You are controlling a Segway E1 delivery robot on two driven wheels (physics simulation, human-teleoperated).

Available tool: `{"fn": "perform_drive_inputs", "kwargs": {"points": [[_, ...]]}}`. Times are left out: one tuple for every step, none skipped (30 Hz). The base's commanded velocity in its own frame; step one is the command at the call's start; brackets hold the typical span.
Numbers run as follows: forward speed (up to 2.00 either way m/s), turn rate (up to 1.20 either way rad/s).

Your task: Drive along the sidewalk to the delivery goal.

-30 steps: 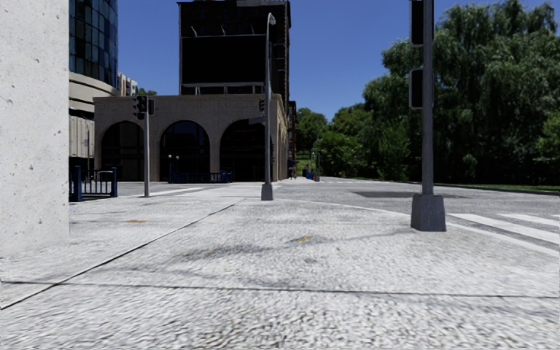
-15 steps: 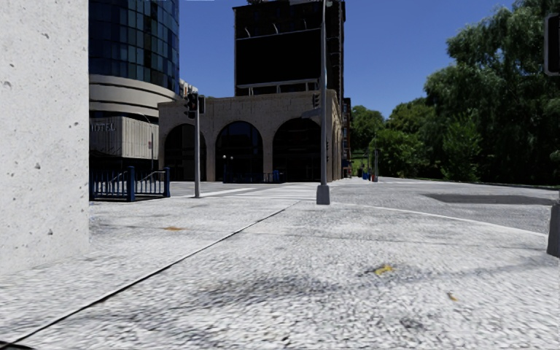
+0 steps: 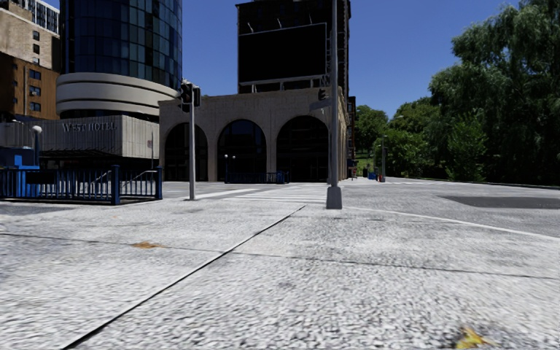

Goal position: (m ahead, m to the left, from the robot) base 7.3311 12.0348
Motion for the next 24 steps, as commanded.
{"fn": "perform_drive_inputs", "kwargs": {"points": [[2.00, 0.35], [2.00, 0.36], [2.00, 0.36], [2.00, 0.36], [2.00, 0.37], [2.00, 0.38], [2.00, 0.38], [2.00, 0.38], [2.00, 0.39], [2.00, 0.39], [2.00, 0.39], [2.00, 0.42], [2.00, 0.44], [2.00, 0.44], [2.00, 0.44], [2.00, 0.45], [2.00, 0.47], [2.00, 0.52], [2.00, 0.52], [2.00, 0.53], [2.00, 0.53], [2.00, 0.53], [2.00, 0.54], [2.00, 0.54]]}}
